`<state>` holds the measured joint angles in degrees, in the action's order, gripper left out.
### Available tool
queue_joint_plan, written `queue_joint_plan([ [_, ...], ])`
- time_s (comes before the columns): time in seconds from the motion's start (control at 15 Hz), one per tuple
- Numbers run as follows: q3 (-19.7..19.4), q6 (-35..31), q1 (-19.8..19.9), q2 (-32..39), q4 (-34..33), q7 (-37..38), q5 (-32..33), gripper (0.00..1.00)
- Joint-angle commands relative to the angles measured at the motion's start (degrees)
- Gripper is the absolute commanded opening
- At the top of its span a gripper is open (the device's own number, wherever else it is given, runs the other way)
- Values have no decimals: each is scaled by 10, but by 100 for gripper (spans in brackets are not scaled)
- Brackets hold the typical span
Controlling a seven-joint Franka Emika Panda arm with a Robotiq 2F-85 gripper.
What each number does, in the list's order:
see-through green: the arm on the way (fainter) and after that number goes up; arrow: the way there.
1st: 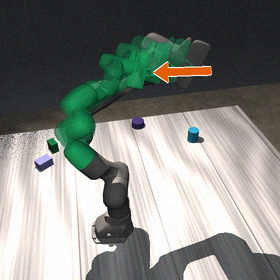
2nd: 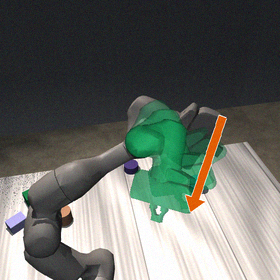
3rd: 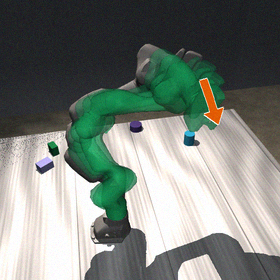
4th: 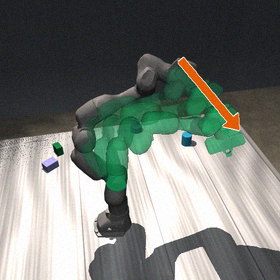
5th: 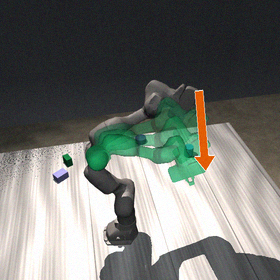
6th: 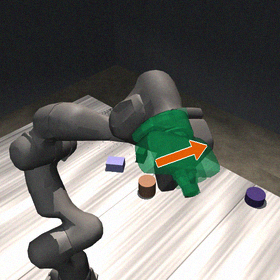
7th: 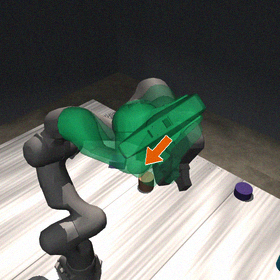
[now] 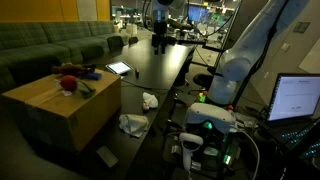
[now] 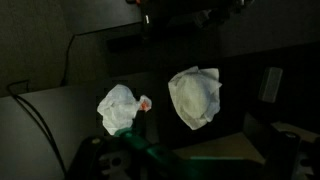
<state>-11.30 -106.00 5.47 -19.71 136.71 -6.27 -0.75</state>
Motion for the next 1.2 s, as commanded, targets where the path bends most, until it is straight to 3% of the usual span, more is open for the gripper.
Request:
queue_joint_plan([
  [0.0,7,1,8,1,-2,-2,-3,100],
  [0.53,16,-11,1,19,-10,-7,-3,100],
  [0.8,29,-55,-5,36,-3,-10,-3,100],
  [1.13,58,-155,-28,88,-13,-7,-10,100],
])
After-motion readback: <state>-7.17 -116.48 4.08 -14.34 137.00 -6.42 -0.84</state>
